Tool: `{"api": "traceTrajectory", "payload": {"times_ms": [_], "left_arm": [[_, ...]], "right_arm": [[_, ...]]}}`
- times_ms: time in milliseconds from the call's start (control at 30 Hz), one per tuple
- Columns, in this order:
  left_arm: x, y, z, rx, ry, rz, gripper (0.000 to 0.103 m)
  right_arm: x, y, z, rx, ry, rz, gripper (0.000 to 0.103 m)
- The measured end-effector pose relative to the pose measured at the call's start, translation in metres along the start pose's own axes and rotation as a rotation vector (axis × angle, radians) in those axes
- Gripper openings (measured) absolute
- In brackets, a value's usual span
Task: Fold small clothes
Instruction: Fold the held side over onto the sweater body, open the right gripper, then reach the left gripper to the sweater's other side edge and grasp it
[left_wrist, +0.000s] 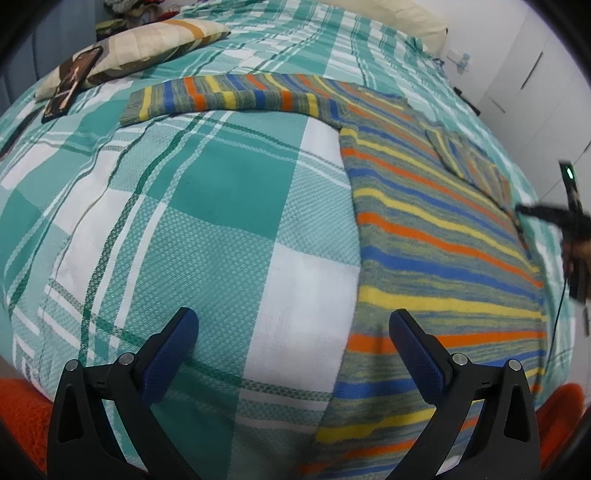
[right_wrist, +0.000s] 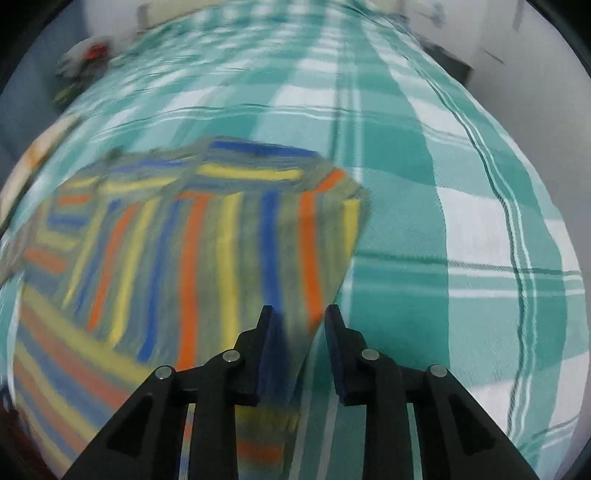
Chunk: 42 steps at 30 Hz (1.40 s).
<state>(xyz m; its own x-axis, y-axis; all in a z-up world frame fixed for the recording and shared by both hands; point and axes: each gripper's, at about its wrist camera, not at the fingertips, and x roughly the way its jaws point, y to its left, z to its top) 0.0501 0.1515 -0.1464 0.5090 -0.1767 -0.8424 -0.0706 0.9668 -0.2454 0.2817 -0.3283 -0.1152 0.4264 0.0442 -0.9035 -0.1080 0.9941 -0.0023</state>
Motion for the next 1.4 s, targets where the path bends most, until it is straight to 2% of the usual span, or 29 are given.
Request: {"api": "traceTrajectory", "payload": {"times_ms": [133, 300, 367, 467, 600, 667, 733, 800, 833, 900, 967, 1033, 1133, 1200, 1267, 1300, 1400], "left_arm": [[0.001, 0.001, 0.001, -0.02, 0.009, -0.016, 0.103], [0.0, -0.001, -0.003, -0.008, 0.014, -0.003, 0.103], [0.0, -0.003, -0.005, 0.004, 0.018, 0.008, 0.103], [0.001, -0.005, -0.007, 0.024, 0.025, 0.022, 0.103], [0.0, -0.005, -0.011, 0.033, 0.028, 0.022, 0.102], [-0.001, -0.005, -0.013, 0.033, 0.028, 0.023, 0.102], [-0.001, -0.006, -0.015, 0.036, 0.028, 0.028, 0.102], [-0.002, -0.006, -0.014, 0.032, 0.024, 0.026, 0.103], [-0.003, -0.005, -0.014, 0.024, 0.019, 0.018, 0.103], [-0.004, -0.003, -0.012, 0.002, 0.014, 0.003, 0.103], [-0.004, -0.001, -0.013, -0.012, 0.01, 0.0, 0.103], [-0.006, 0.001, -0.014, -0.009, 0.01, 0.009, 0.102], [-0.01, 0.006, -0.016, -0.006, 0.007, 0.022, 0.102], [-0.012, 0.011, -0.017, -0.023, 0.004, 0.015, 0.102], [-0.011, 0.014, -0.016, -0.039, 0.007, 0.006, 0.102], [-0.01, 0.014, -0.016, -0.045, 0.01, 0.005, 0.102], [-0.006, 0.01, -0.015, -0.035, 0.014, 0.022, 0.102]], "right_arm": [[-0.049, 0.023, -0.056, -0.134, -0.012, 0.057, 0.03], [-0.095, 0.054, -0.136, -0.189, -0.008, 0.158, 0.03], [-0.109, 0.071, -0.174, -0.21, 0.005, 0.203, 0.035], [-0.109, 0.092, -0.225, -0.246, 0.108, 0.26, 0.039], [-0.084, 0.127, -0.303, -0.362, 0.396, 0.329, 0.038], [-0.087, 0.138, -0.324, -0.43, 0.424, 0.322, 0.038], [-0.111, 0.145, -0.321, -0.47, 0.326, 0.306, 0.038], [-0.133, 0.147, -0.307, -0.458, 0.22, 0.322, 0.038], [-0.148, 0.149, -0.293, -0.432, 0.133, 0.342, 0.038], [-0.157, 0.156, -0.274, -0.402, 0.02, 0.361, 0.039], [-0.151, 0.166, -0.266, -0.396, -0.034, 0.361, 0.039], [-0.129, 0.183, -0.267, -0.414, -0.033, 0.364, 0.039], [-0.087, 0.205, -0.286, -0.419, 0.132, 0.417, 0.041], [-0.085, 0.218, -0.306, -0.447, 0.157, 0.459, 0.04], [-0.085, 0.225, -0.321, -0.466, 0.226, 0.508, 0.04], [-0.089, 0.225, -0.324, -0.476, 0.21, 0.498, 0.04], [-0.11, 0.219, -0.318, -0.482, 0.09, 0.465, 0.041]]}}
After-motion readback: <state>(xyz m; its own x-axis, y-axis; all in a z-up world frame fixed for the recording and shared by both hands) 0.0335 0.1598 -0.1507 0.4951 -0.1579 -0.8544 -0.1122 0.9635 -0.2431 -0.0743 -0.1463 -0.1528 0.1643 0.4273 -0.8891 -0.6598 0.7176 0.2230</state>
